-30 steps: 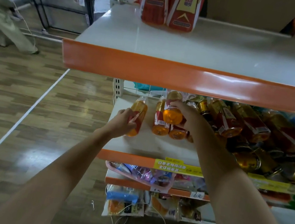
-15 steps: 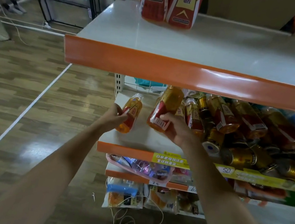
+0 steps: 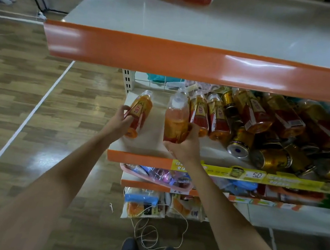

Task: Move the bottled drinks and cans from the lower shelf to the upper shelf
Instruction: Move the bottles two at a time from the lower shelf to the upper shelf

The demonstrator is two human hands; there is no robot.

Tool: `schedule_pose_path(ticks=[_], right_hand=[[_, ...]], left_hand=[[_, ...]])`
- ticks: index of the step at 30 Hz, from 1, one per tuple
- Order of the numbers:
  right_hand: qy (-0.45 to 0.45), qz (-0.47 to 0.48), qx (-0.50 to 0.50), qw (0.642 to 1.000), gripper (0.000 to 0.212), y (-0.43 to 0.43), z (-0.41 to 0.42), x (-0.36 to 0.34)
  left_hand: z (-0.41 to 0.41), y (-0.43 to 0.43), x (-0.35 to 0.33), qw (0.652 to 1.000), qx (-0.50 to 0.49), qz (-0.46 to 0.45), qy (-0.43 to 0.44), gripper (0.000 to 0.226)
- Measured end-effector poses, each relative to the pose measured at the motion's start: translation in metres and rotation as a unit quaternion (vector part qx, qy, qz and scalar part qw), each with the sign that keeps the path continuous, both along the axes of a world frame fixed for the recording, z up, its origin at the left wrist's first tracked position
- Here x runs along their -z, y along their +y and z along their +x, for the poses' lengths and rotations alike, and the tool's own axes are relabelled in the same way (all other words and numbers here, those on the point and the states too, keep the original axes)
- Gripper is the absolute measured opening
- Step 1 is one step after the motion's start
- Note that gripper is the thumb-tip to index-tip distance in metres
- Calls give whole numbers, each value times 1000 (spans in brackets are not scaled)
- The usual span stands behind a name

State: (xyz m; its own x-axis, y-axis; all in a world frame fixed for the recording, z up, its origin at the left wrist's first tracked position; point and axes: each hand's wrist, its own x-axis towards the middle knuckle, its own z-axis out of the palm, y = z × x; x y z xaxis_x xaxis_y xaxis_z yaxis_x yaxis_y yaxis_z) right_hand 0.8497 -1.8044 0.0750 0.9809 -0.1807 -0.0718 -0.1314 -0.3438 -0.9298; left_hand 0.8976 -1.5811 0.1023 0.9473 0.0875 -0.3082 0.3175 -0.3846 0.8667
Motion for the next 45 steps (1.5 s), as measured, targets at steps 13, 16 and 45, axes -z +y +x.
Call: schedule_pose_path(ticks=[13,16,45], right_hand=[[-36,-14,48,998,102,21,-4,32],[-14,23,30,999,98,17,-4,29],[-2,-93,66,993,91,22,-3,27]], left_hand=[[18,-2,0,998,-27,40,28,33],[32,-1,-1,994,-28,95,45,55],[-12,-1,22,984,34,-101,-144,79]])
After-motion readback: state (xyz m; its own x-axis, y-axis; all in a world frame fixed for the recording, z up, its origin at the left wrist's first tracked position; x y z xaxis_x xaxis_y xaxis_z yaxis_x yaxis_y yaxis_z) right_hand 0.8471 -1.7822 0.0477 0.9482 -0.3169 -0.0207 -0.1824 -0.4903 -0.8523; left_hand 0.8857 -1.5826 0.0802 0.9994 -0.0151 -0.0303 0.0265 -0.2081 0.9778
